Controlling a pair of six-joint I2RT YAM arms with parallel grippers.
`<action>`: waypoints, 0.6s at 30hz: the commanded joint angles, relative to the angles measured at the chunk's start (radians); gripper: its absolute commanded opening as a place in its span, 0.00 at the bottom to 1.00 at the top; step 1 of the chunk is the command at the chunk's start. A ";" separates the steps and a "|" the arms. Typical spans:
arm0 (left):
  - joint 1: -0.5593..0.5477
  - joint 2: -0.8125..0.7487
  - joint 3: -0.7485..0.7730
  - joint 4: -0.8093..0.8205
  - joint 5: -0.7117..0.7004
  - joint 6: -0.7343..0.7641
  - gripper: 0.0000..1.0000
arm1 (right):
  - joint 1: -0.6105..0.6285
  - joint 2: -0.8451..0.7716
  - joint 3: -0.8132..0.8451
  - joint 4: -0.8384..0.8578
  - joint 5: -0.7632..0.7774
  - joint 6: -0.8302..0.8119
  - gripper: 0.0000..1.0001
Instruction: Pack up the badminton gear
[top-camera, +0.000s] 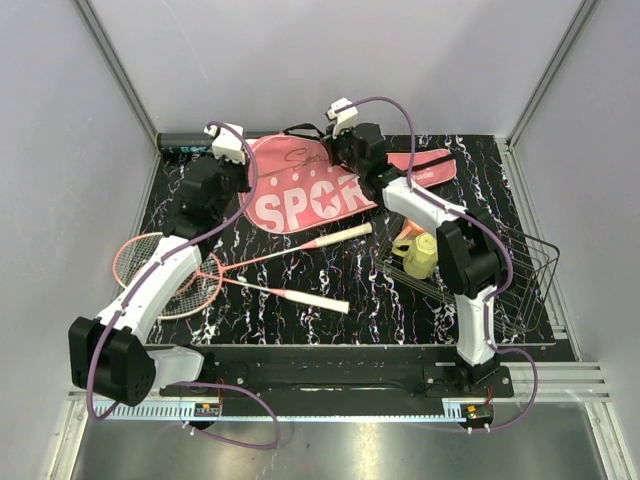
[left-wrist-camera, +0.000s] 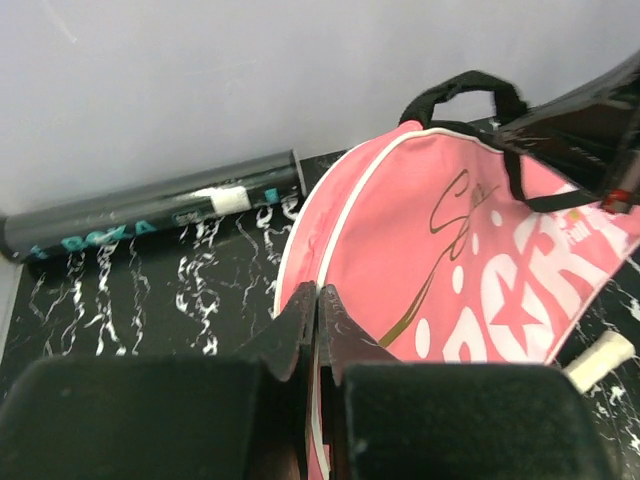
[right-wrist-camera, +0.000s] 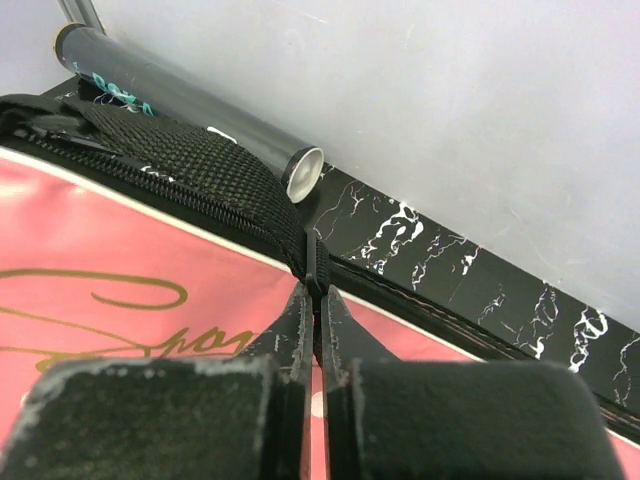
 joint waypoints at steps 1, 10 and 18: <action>0.015 0.035 0.097 0.000 -0.184 -0.063 0.21 | 0.005 -0.108 0.056 0.028 -0.044 -0.056 0.00; 0.122 0.089 0.212 -0.182 0.014 -0.296 0.76 | 0.005 -0.054 0.246 -0.050 -0.055 0.146 0.00; 0.122 0.173 0.288 -0.203 0.324 -0.394 0.79 | 0.006 0.044 0.473 -0.122 -0.041 0.327 0.00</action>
